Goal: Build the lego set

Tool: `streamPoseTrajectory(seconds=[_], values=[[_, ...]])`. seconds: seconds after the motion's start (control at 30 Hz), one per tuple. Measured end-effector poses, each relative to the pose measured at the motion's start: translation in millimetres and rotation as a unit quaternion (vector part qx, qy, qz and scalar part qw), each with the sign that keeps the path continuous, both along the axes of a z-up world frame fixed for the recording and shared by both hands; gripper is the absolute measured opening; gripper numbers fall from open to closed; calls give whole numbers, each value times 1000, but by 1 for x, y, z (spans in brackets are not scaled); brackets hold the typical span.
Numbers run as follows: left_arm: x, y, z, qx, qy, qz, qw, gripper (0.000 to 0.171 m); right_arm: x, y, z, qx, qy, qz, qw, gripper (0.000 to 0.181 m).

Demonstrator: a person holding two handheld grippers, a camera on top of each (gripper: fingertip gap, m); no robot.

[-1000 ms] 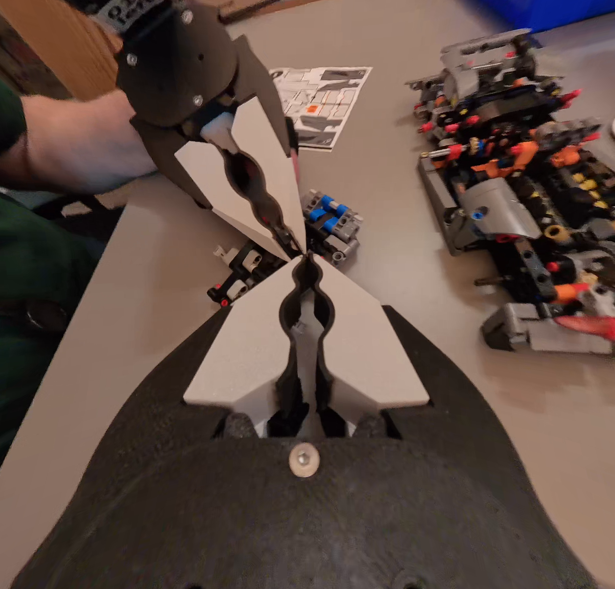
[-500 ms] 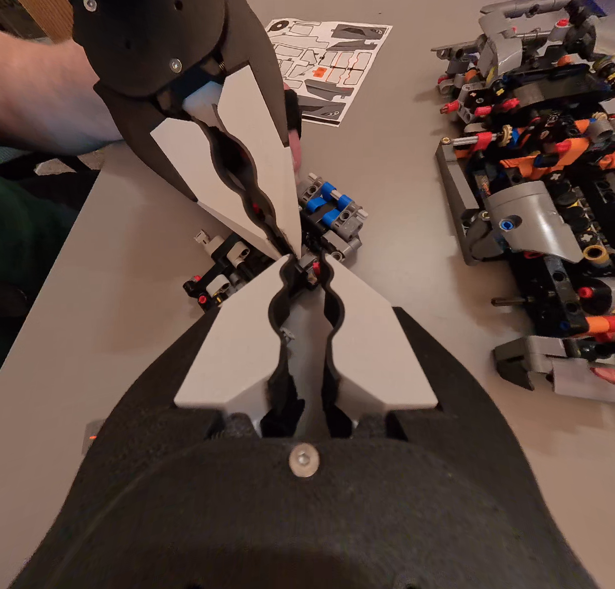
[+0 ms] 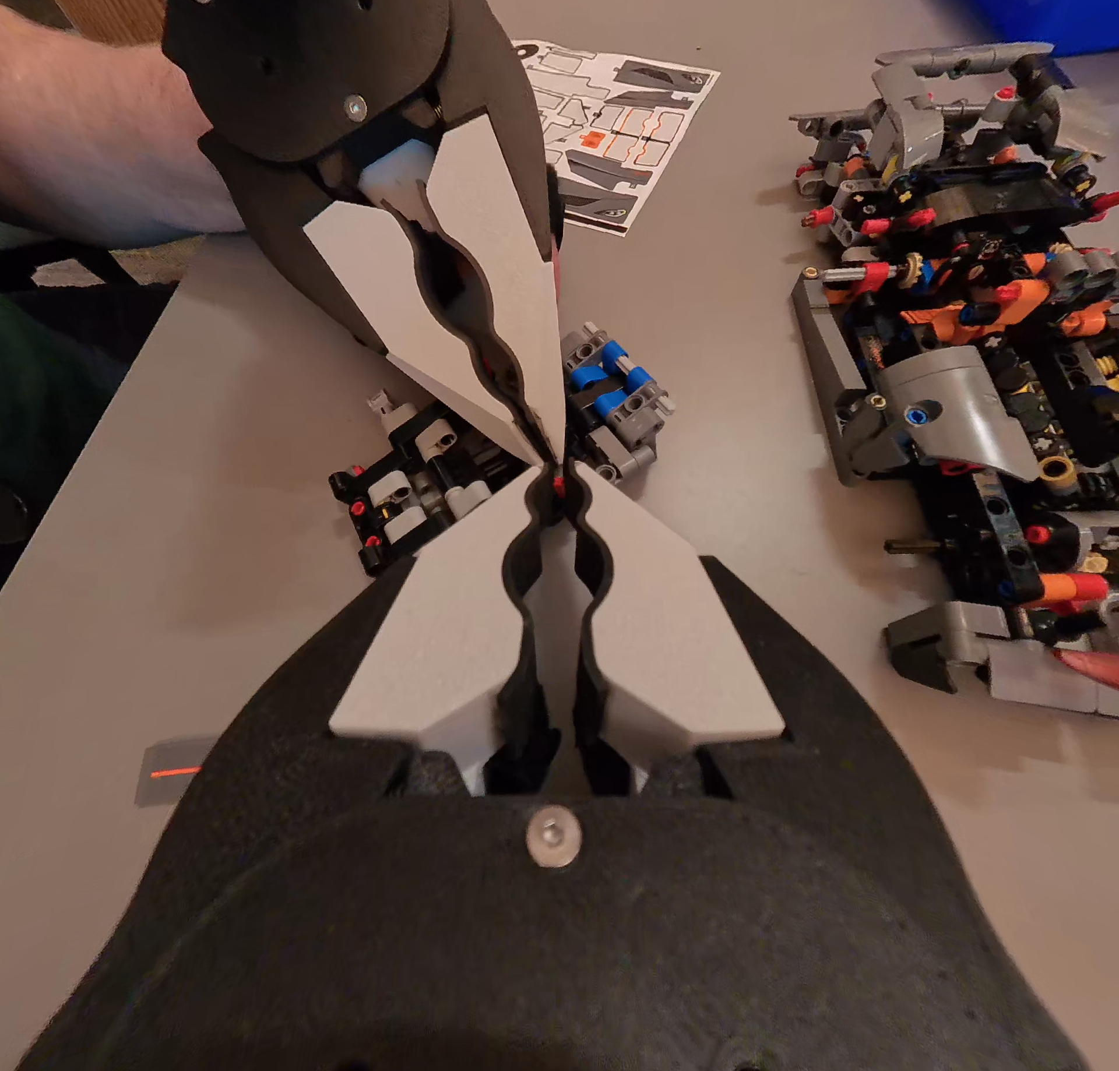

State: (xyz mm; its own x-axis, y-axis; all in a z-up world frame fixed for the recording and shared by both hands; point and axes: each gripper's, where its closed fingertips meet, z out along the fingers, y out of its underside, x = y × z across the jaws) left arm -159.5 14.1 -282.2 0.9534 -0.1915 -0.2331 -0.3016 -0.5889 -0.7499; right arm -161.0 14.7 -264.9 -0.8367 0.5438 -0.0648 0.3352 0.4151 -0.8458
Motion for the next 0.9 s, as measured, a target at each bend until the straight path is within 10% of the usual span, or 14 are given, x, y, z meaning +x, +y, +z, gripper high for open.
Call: streamPoseTrajectory(seconds=[0.9], values=[[18, 9, 12, 44, 61, -57, 996, 0, 5, 3, -4, -11, -43, -5, 999, 0]])
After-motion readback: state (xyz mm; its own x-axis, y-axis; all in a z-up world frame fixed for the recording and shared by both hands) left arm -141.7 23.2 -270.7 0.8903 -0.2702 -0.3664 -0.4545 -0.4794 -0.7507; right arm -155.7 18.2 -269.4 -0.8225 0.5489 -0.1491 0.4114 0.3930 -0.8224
